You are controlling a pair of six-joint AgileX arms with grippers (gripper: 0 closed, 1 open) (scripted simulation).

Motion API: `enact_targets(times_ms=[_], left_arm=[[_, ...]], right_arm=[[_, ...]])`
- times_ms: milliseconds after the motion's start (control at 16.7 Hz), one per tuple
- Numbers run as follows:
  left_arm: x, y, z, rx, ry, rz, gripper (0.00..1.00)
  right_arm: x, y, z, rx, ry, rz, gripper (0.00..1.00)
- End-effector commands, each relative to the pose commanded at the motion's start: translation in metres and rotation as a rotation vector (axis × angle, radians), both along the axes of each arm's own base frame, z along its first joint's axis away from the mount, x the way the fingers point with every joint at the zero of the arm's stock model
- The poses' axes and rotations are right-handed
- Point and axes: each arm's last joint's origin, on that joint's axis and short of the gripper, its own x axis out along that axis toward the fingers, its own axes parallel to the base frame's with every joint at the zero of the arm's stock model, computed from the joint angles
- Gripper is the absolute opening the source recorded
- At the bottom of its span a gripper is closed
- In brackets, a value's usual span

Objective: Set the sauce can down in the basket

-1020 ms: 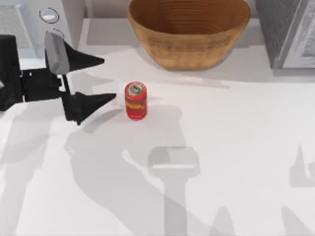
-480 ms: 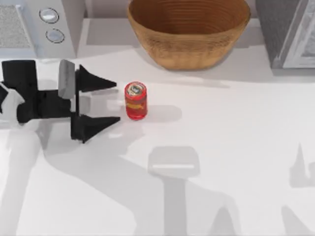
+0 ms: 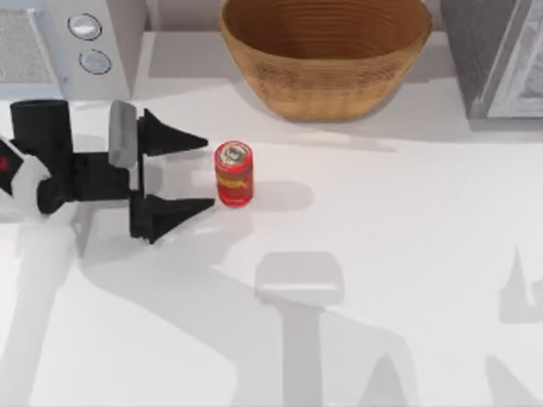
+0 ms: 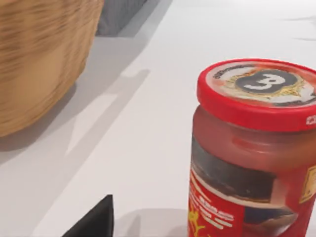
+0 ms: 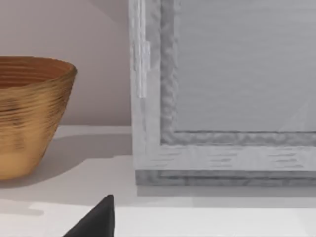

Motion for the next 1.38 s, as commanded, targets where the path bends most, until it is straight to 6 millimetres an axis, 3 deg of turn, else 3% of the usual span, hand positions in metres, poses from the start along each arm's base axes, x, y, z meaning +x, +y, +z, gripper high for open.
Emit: enact_targets(times_ms=[480,780,1380], left_arm=[[0.006,-0.056,-0.005,0.000,0.000,0.001,1.00],[0.005,-0.061,-0.006,0.000,0.000,0.001,1.00],[0.005,-0.061,-0.006,0.000,0.000,0.001,0.25]], right_arm=[[0.000,0.000,0.000,0.000,0.000,0.000,1.00],[0.000,0.000,0.000,0.000,0.000,0.000,1.00],[0.000,0.000,0.000,0.000,0.000,0.000,1.00]])
